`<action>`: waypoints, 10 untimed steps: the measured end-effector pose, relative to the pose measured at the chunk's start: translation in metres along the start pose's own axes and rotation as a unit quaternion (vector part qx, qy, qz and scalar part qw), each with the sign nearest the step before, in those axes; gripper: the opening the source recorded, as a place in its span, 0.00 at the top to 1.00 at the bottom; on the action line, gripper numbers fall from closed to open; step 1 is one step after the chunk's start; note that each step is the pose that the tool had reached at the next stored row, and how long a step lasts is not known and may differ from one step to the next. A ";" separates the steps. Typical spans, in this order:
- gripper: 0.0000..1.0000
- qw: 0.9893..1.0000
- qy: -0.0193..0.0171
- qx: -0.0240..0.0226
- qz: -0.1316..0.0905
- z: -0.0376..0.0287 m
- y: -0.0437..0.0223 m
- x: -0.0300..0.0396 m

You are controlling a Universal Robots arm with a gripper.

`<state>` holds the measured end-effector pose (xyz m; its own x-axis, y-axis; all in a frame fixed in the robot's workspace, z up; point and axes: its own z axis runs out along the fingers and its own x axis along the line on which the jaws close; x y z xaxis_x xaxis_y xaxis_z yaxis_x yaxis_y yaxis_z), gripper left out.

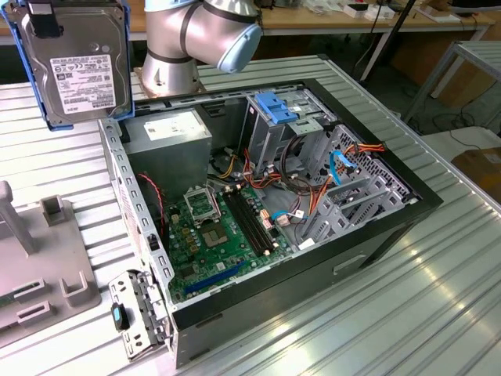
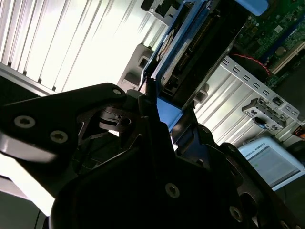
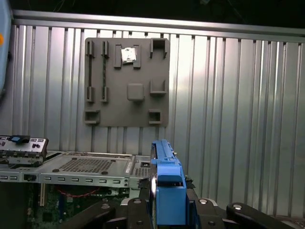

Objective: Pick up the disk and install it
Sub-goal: 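Pick up the disk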

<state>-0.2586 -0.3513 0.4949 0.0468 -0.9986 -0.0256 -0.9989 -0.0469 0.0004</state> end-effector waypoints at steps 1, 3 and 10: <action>0.63 1.000 0.000 0.000 0.000 0.0000 -0.0031 0.0001; 0.63 1.000 0.000 0.000 0.000 0.0000 -0.0198 0.0009; 0.63 1.000 0.000 0.000 0.000 -0.0001 -0.0511 0.0024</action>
<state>-0.2074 -0.3513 0.4949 0.0468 -0.9986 -0.0255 -0.9989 -0.0468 0.0005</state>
